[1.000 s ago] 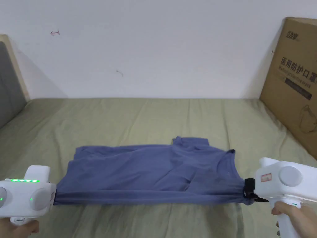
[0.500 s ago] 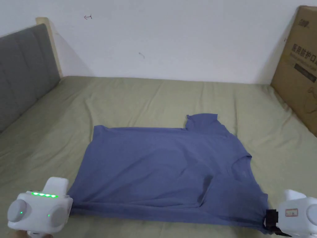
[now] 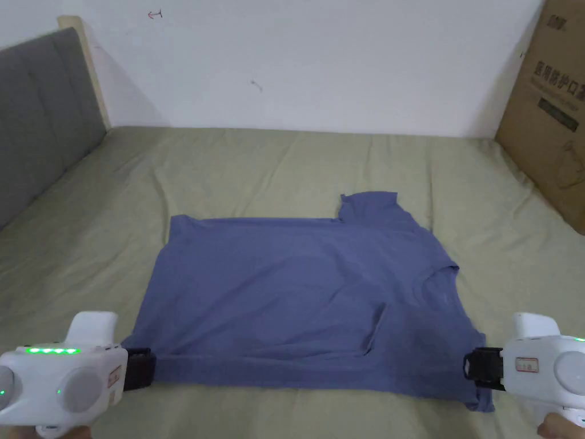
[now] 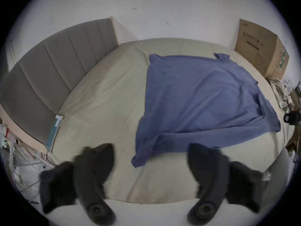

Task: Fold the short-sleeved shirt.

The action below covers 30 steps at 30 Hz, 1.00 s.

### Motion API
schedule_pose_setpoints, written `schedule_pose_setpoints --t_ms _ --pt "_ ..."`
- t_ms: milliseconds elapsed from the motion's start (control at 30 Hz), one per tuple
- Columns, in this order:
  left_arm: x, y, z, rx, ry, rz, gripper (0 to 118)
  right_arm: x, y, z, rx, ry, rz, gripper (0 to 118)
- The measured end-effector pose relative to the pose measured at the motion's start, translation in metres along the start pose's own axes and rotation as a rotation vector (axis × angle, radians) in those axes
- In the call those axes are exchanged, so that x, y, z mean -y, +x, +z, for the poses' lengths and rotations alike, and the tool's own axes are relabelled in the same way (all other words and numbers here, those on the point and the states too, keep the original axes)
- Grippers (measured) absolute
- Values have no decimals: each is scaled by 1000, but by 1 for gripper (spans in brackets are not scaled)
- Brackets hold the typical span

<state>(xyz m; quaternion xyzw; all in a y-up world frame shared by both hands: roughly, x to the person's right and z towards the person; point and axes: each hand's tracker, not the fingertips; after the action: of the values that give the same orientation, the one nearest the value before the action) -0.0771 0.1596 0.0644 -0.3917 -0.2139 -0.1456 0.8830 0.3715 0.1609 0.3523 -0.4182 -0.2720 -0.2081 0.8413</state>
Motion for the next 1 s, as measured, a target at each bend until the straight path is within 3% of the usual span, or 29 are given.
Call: schedule_pose_setpoints --t_ms 33,67,100,133,333,367,400,433,467,733,767,800,833,933,967,1000 --pt "2 2 3 19 4 -8 76 1 -4 1 -4 2 9 40" --pt "5 4 5 40 2 -22 46 4 -9 0 -5 9 11 14" --pt "10 8 2 33 -31 -41 0 4 -11 -1 -8 10 4 1" --pt "19 12 0 -20 -47 -41 0 6 -14 -2 -34 0 8 1" --pt "48 -5 -25 15 -80 -15 3 24 -30 -14 -51 -51 30 1" --pt "45 -11 -28 40 -88 21 21 27 -29 -16 -38 -55 43 1" --pt "43 -16 -32 57 -105 45 55 27 -30 -17 -31 -58 48 1" --pt "37 -21 -32 83 -114 65 74 27 -30 -18 -34 -60 47 1" --pt "35 -26 -34 91 -115 82 84 26 -30 -18 -41 -61 40 1" --pt "7 -26 -36 17 -55 97 91 31 -22 -25 -56 -95 -5 1" --pt "5 -25 -38 26 -52 98 90 32 -21 -26 -57 -98 -5 1" --pt "3 -22 -41 29 -53 94 80 34 -20 -26 -59 -102 -5 1" --pt "1 -20 -41 40 -65 90 55 35 -20 -26 -60 -107 -6 1" --pt "4 -8 -48 54 -120 47 13 38 -17 -27 -60 -120 -9 1" --pt "6 -13 -50 21 -102 38 2 39 -15 -26 -60 -120 -11 1" --pt "5 -17 -50 44 -119 38 2 39 -13 -25 -59 -121 -13 1"
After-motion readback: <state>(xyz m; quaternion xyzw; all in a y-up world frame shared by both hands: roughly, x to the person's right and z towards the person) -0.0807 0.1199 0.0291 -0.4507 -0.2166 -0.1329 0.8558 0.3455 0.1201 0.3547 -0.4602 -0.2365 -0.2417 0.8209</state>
